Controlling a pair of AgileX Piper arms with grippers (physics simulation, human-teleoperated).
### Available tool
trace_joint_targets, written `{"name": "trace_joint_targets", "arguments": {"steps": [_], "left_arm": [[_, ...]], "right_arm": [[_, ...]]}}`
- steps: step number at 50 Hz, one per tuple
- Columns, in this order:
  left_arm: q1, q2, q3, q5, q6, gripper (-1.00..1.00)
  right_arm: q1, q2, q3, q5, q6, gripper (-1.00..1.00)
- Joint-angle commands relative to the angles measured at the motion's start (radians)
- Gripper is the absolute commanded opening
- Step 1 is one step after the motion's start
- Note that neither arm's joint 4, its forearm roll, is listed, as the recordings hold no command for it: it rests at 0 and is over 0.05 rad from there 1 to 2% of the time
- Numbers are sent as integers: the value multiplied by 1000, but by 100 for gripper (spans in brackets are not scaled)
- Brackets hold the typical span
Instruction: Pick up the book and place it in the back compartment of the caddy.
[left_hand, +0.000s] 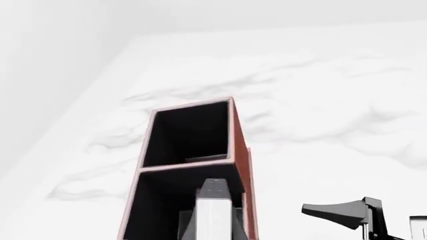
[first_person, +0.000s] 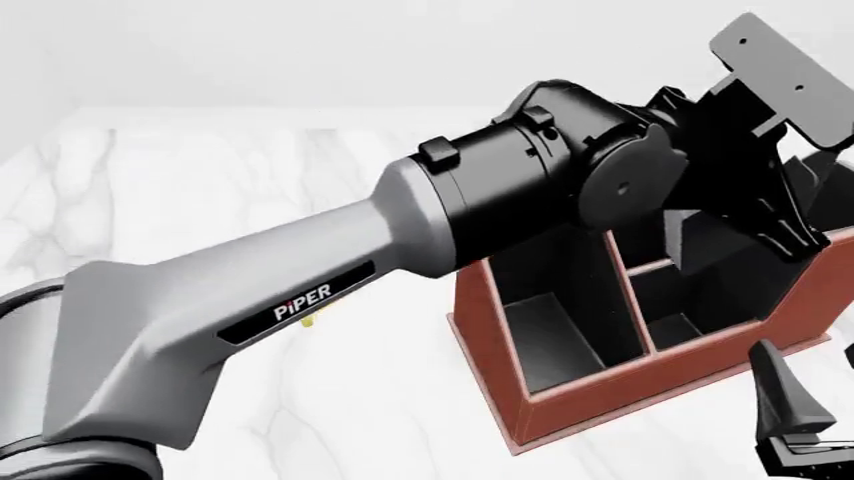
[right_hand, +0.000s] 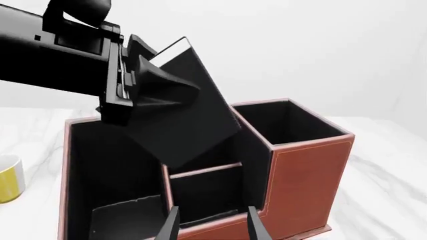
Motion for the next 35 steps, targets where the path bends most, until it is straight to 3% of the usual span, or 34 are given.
{"name": "trace_joint_targets", "arguments": {"steps": [1,8,35], "left_arm": [[-27,31,13,-39,-16,-100],[-36,37,86,-88,-50,-100],[11,179,68,-152,-44,-100]], "right_arm": [[-1,6,0,-2,5,100],[-1,7,0,-3,5,100],[-3,5,0,1,7,100]]}}
